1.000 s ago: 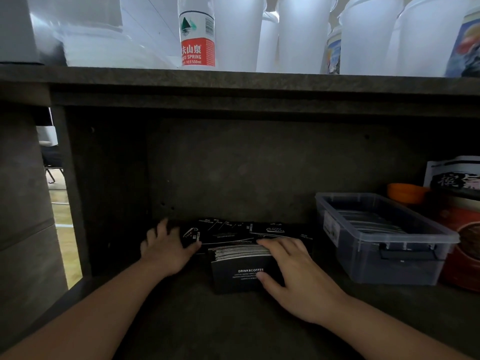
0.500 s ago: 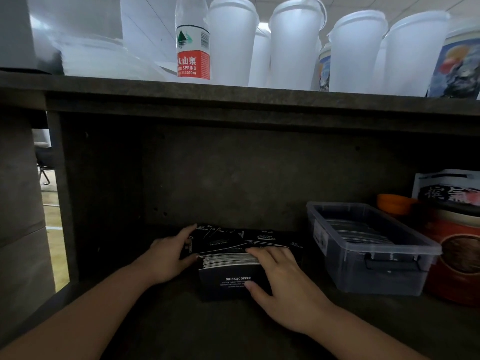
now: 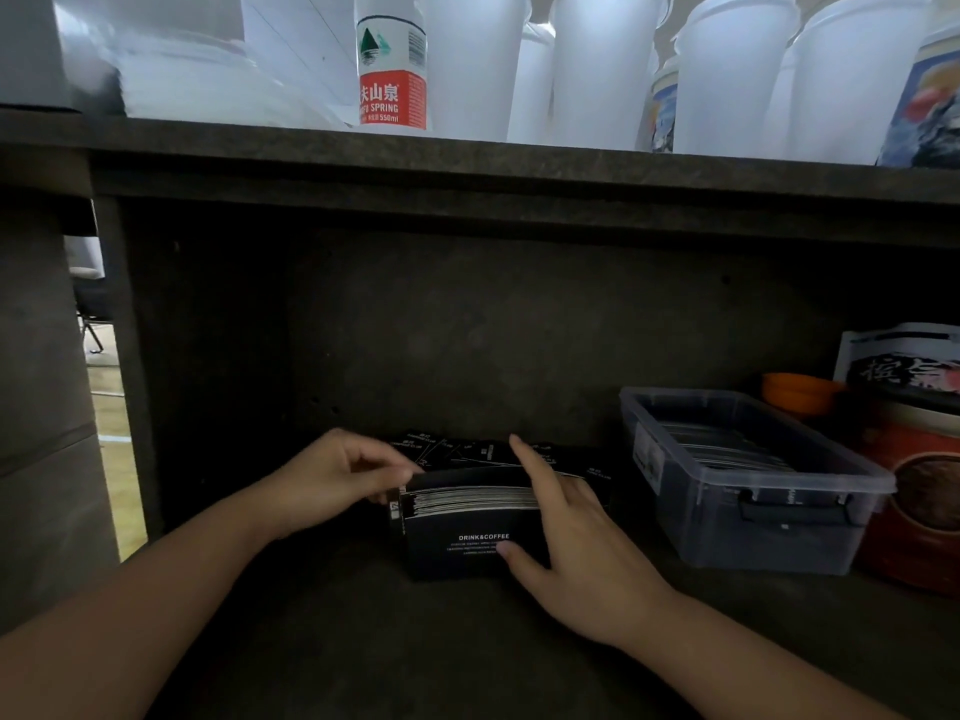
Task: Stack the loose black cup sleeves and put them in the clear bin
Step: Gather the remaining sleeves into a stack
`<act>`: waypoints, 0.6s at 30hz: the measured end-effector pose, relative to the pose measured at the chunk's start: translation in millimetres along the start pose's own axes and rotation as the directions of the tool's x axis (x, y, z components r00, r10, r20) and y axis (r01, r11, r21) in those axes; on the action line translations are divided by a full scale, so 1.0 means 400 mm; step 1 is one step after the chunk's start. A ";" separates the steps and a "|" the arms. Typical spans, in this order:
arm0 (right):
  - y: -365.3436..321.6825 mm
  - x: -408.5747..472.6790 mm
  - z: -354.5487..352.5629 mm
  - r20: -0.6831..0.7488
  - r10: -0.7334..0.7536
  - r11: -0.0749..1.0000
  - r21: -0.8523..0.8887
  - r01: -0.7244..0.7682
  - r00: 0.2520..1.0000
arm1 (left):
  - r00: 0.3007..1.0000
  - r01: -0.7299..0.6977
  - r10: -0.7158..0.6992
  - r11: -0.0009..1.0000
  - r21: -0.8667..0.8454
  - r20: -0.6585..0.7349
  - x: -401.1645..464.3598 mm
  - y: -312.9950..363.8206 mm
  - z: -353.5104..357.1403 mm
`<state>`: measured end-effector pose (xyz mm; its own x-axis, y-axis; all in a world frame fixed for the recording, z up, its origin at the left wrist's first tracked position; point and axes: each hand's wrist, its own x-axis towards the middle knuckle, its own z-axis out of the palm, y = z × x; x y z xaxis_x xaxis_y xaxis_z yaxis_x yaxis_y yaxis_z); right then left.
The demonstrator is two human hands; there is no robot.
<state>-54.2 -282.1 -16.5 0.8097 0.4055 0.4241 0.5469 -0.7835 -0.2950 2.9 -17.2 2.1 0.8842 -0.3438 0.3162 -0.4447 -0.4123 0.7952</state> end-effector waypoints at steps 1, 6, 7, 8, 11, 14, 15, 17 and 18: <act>0.002 0.000 0.002 -0.005 -0.015 1.000 -0.025 0.015 1.000 | 0.996 0.051 -0.046 0.997 -0.064 0.077 -0.005 0.006 0.002; 0.006 0.001 0.011 -0.019 -0.053 0.994 -0.097 0.051 0.998 | 0.949 0.164 -0.134 0.983 -0.085 0.284 -0.007 0.009 0.021; 0.005 0.000 0.010 -0.025 -0.060 0.995 -0.087 0.058 0.998 | 0.950 0.158 -0.132 0.985 -0.074 0.282 -0.004 0.005 0.024; 0.005 0.000 0.008 -0.035 -0.067 0.994 -0.087 0.064 0.997 | 0.963 0.141 -0.125 0.989 -0.052 0.239 -0.001 0.001 0.026; 0.003 -0.003 0.007 -0.076 -0.079 0.989 -0.131 0.068 0.994 | 0.994 0.057 -0.036 0.976 0.209 -0.102 0.015 -0.039 0.001; -0.003 -0.008 0.014 -0.084 -0.095 0.982 -0.172 0.079 0.992 | 0.989 0.124 -0.043 0.744 0.657 -0.138 0.007 -0.081 -0.049; -0.005 -0.009 0.015 -0.086 -0.096 0.981 -0.175 0.080 0.992 | 0.978 0.208 -0.160 0.684 0.699 -0.134 -0.001 -0.090 -0.060; -0.007 -0.009 0.013 -0.090 -0.094 0.982 -0.170 0.078 0.991 | 0.912 0.366 -0.383 0.599 0.712 -0.147 -0.007 -0.097 -0.067; -0.008 -0.007 0.012 -0.088 -0.095 0.982 -0.169 0.079 0.992 | 0.889 0.384 -0.440 0.573 0.724 -0.123 -0.008 -0.097 -0.065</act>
<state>-57.2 -278.8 -20.9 0.7325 0.4348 0.5239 0.5651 -0.8175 -0.1117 20.9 21.6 -16.4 0.9998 -0.0203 -0.0054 -0.0188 -0.9792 0.2021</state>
